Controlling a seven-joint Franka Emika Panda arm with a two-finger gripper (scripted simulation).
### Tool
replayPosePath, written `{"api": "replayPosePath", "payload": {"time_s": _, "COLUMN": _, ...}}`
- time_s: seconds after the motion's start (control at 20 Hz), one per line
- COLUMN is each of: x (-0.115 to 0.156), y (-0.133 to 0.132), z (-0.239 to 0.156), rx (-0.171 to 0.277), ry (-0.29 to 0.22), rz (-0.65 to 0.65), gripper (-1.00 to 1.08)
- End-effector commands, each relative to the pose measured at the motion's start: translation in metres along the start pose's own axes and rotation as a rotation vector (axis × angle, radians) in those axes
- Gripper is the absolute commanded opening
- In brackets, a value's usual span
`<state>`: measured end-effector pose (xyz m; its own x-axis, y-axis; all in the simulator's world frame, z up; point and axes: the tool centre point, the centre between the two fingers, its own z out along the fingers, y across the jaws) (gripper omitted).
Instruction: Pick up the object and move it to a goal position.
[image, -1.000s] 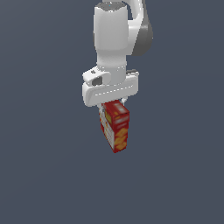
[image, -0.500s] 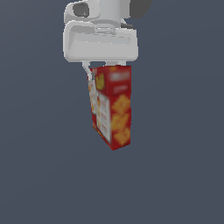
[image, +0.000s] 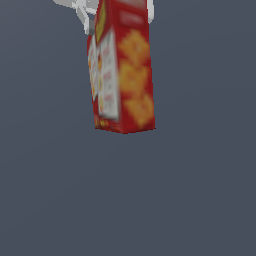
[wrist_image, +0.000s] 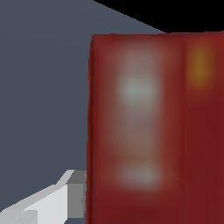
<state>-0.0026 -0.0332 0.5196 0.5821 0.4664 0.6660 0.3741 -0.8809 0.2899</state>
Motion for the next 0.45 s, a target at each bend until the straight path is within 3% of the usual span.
{"api": "replayPosePath", "payload": {"time_s": 0.0, "x": 0.005, "y": 0.004, "z": -0.015, "rx": -0.012, "ry": 0.038, "rz": -0.005, "gripper": -1.0}}
{"api": "replayPosePath", "payload": {"time_s": 0.4, "x": 0.01, "y": 0.009, "z": -0.033, "rx": -0.026, "ry": 0.082, "rz": -0.01, "gripper": -1.0}}
